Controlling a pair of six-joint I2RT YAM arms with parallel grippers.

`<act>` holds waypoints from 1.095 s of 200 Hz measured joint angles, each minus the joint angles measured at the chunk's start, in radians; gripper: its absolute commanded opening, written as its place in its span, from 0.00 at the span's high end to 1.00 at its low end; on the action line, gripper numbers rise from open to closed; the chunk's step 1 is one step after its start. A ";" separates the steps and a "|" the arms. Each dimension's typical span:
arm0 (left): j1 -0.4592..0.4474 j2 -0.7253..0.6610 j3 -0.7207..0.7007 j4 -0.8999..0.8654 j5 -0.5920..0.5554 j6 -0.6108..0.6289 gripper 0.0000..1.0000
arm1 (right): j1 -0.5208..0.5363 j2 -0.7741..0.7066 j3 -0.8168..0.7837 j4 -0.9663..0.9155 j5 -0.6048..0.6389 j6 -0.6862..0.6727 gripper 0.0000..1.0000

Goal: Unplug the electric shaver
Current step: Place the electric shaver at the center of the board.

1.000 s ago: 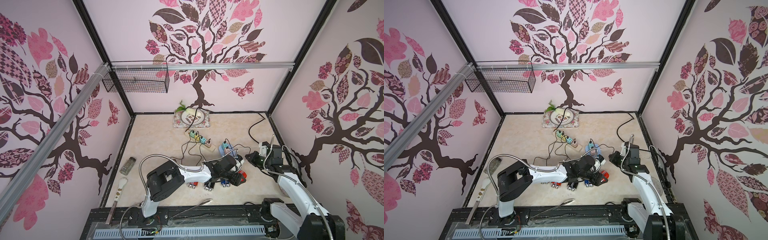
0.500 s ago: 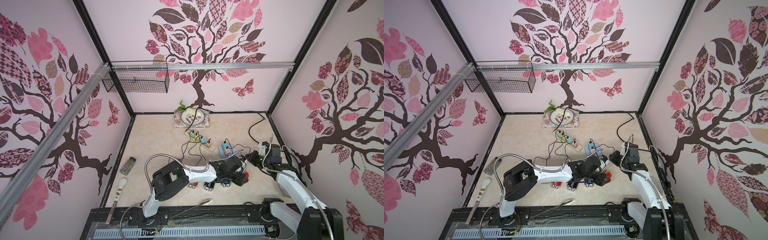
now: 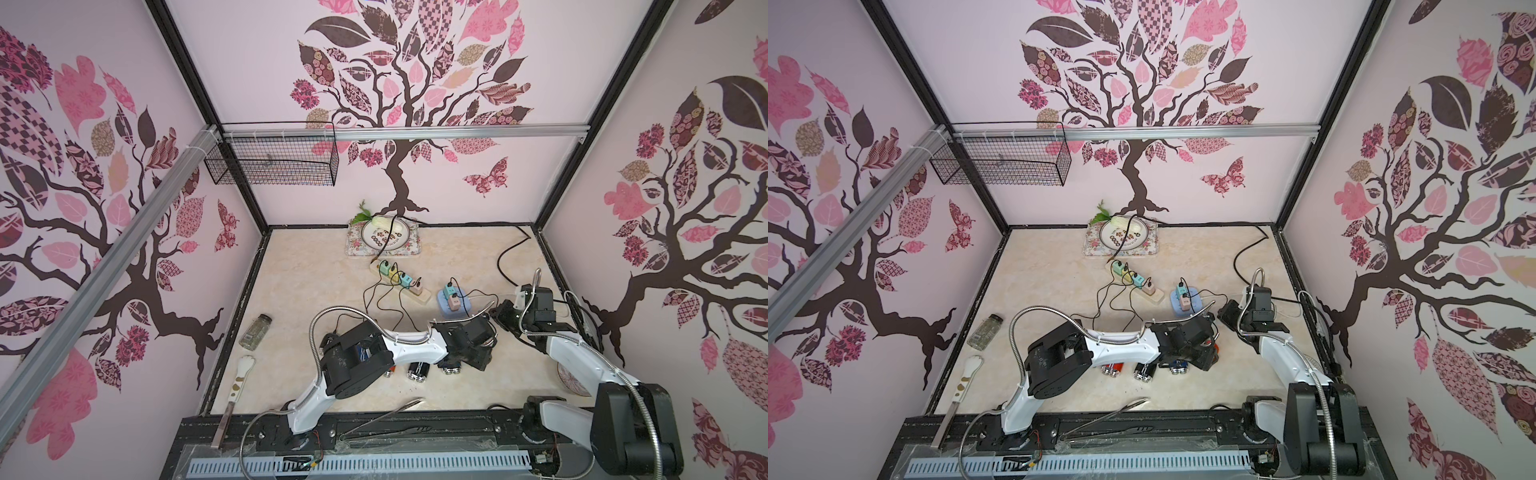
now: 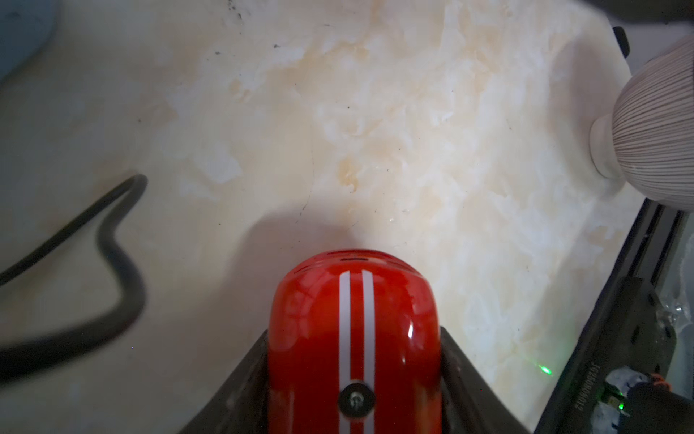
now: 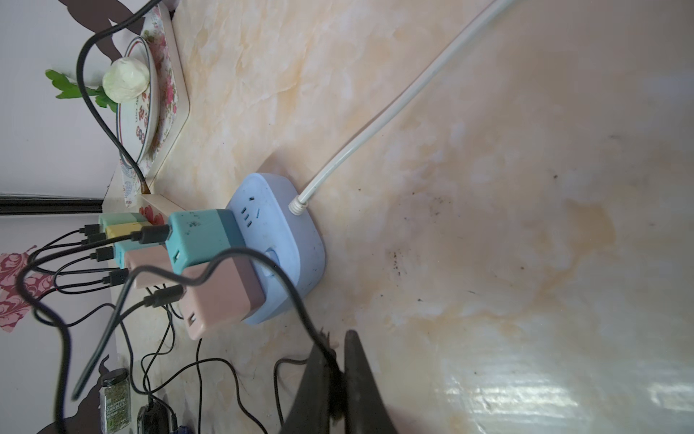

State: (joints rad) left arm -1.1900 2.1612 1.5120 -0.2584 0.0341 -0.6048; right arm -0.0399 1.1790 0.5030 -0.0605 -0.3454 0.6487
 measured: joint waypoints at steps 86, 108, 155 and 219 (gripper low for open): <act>-0.013 0.026 0.053 -0.074 -0.060 -0.003 0.51 | -0.001 0.113 -0.033 0.069 -0.002 0.028 0.85; -0.013 0.027 0.059 -0.080 -0.059 -0.003 0.46 | -0.001 0.138 -0.033 0.071 -0.008 0.027 0.85; -0.013 0.029 0.064 -0.084 -0.055 -0.010 0.32 | -0.001 0.151 -0.033 0.072 -0.014 0.027 0.83; -0.012 0.029 0.064 -0.072 -0.048 -0.021 0.29 | -0.001 0.151 -0.033 0.072 -0.015 0.028 0.78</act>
State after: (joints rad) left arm -1.2022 2.1906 1.5764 -0.3309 -0.0139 -0.6254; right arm -0.0410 1.3296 0.4702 0.0116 -0.3603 0.6765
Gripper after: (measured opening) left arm 0.714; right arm 0.190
